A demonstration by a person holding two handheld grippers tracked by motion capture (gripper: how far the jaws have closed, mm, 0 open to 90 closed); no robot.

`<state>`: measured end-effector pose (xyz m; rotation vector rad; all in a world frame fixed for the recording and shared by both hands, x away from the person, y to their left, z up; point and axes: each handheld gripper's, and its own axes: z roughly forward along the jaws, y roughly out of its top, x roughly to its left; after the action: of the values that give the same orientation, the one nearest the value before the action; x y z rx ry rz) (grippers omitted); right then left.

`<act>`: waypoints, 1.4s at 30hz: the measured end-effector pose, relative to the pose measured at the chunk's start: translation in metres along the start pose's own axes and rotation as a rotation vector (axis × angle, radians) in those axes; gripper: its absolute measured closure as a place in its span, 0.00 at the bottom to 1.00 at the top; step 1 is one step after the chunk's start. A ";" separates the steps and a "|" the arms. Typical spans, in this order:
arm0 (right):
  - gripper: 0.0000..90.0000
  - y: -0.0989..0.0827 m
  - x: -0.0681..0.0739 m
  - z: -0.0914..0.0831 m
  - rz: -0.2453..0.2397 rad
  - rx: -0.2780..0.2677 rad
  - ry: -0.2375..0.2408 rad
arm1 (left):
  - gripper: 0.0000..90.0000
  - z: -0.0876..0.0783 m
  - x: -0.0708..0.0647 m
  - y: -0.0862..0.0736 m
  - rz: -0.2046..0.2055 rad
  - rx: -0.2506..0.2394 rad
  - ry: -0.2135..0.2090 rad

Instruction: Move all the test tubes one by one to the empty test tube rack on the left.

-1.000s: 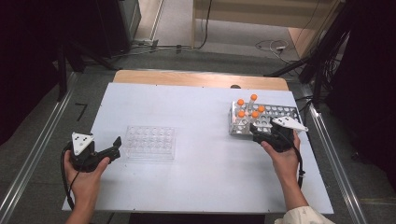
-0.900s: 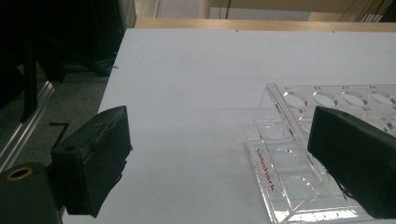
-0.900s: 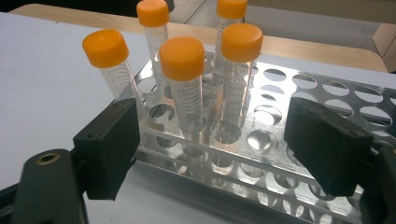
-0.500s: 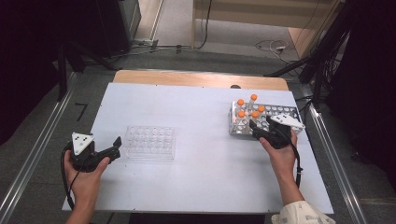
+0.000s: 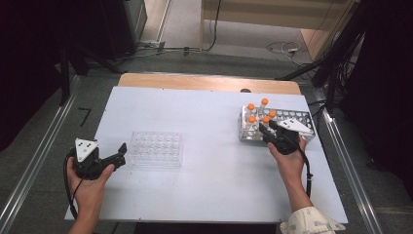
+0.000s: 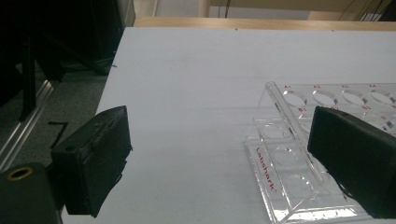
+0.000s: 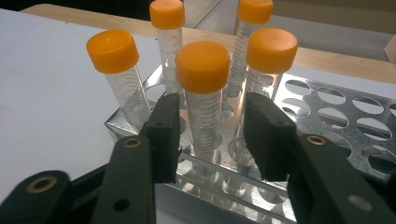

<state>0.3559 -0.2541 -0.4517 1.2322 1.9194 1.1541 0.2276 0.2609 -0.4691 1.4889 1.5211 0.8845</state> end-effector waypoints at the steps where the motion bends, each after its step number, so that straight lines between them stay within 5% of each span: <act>1: 0.66 0.000 0.000 0.001 0.000 0.000 0.003 | 0.08 0.000 0.000 0.000 0.000 0.001 0.000; 18: 0.80 -0.001 0.001 0.006 -0.013 0.006 0.005 | 0.08 0.000 0.000 0.000 0.001 0.001 -0.002; 30: 0.80 0.011 0.002 -0.005 -0.015 -0.057 0.002 | 0.08 0.000 0.000 0.000 0.000 -0.004 0.001; 42: 0.80 0.031 0.007 -0.030 -0.029 -0.130 -0.009 | 0.08 -0.008 -0.002 0.008 -0.025 -0.018 -0.049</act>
<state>0.3418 -0.2517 -0.4103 1.1344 1.8190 1.2353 0.2237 0.2597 -0.4583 1.4656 1.4890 0.8390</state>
